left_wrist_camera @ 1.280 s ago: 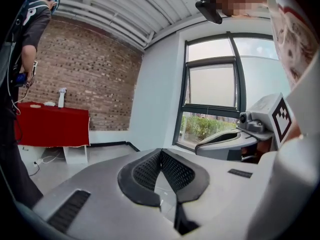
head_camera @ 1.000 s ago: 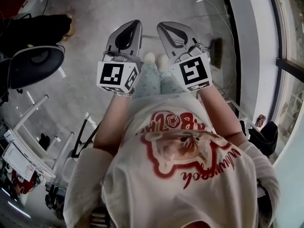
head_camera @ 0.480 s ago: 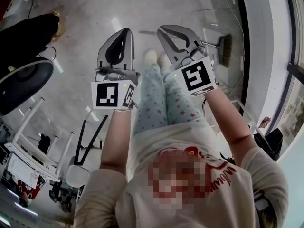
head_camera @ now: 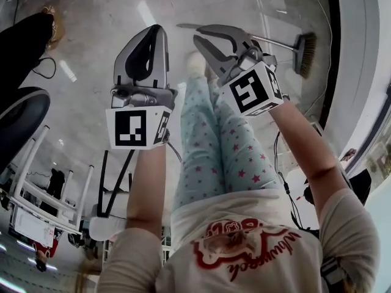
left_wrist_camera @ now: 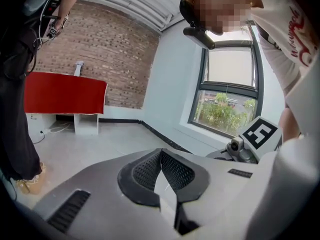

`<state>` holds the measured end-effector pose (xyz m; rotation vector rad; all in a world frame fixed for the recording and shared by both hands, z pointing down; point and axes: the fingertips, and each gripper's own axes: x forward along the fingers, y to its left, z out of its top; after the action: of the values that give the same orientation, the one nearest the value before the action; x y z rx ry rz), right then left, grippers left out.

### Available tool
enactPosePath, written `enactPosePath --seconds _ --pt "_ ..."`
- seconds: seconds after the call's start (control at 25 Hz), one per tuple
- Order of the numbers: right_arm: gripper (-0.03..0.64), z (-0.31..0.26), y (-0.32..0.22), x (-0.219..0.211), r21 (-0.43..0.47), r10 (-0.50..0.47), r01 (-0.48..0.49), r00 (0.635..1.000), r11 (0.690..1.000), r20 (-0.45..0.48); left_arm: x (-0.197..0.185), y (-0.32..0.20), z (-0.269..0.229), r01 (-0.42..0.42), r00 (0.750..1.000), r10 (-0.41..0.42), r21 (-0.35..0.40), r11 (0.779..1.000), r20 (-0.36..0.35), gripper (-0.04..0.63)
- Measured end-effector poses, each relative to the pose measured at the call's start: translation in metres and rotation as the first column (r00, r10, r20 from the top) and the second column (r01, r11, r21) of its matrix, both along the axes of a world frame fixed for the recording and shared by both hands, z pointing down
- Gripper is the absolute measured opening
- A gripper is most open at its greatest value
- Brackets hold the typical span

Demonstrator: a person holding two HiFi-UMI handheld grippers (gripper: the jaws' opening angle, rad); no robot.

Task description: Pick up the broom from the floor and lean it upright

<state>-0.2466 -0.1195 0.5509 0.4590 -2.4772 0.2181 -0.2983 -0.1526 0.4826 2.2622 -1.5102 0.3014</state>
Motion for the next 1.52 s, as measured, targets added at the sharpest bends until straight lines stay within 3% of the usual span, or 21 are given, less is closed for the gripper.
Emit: enactPosePath --seconds 0.08,0.68,0.96,1.52 --pt "0.127 0.028 0.004 -0.006 -0.018 -0.03 0.03 0.999 0.999 -0.016 -0.005 -0.002 0.022 -0.005 1.0 0.005 -0.008 1.0 0.0 0.021" --pt "0.146 0.218 0.052 -0.023 -0.082 -0.175 0.164 0.972 0.983 -0.157 -0.005 0.032 0.162 -0.062 0.998 0.064 -0.069 0.996 0.018 0.021" --pt "0.147 0.298 0.066 -0.029 -0.11 -0.213 0.193 0.952 0.975 -0.22 -0.003 0.046 0.214 -0.071 0.997 0.069 -0.118 0.99 -0.016 0.021" --pt "0.153 0.422 0.089 -0.036 -0.166 -0.319 0.275 0.866 0.947 -0.384 -0.01 0.067 0.275 -0.11 0.993 0.105 -0.147 0.983 -0.045 0.021"
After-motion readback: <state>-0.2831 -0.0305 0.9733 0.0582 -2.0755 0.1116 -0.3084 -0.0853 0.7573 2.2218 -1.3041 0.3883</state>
